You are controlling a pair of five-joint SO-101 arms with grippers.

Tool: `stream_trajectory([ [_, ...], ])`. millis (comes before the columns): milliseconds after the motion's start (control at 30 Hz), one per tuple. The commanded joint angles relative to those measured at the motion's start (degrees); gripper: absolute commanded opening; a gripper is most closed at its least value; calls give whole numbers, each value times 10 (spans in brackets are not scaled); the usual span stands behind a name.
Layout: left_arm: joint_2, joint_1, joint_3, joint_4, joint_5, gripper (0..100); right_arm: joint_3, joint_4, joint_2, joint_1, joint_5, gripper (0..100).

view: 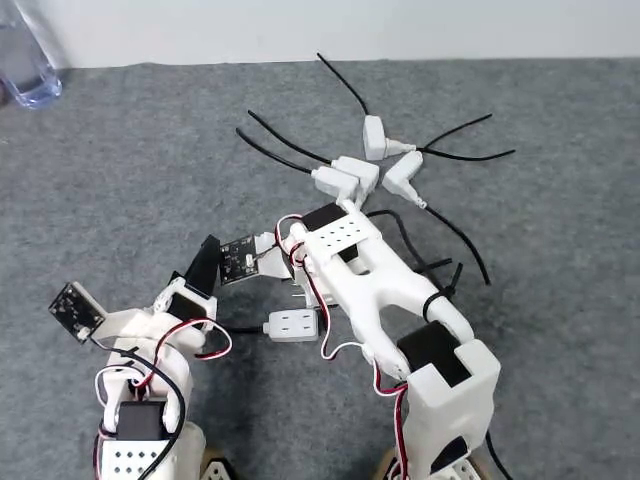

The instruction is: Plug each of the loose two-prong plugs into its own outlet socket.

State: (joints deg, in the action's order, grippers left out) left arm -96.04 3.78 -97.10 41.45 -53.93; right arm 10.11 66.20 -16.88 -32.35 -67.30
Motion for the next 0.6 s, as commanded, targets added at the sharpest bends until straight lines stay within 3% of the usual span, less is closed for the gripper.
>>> stream_trajectory([
  [0, 1, 5, 3, 5, 2, 294, -36, -11, 5, -17, 8, 121],
  [167, 0, 18, 3, 2, 2, 294, -36, -15, 5, -17, 6, 110],
  [333, 0, 19, 3, 2, 2, 294, -30, -44, -22, -17, -6, 6],
  [567, 0, 21, 3, 1, 2, 294, -33, -40, -47, -17, -25, 8],
])
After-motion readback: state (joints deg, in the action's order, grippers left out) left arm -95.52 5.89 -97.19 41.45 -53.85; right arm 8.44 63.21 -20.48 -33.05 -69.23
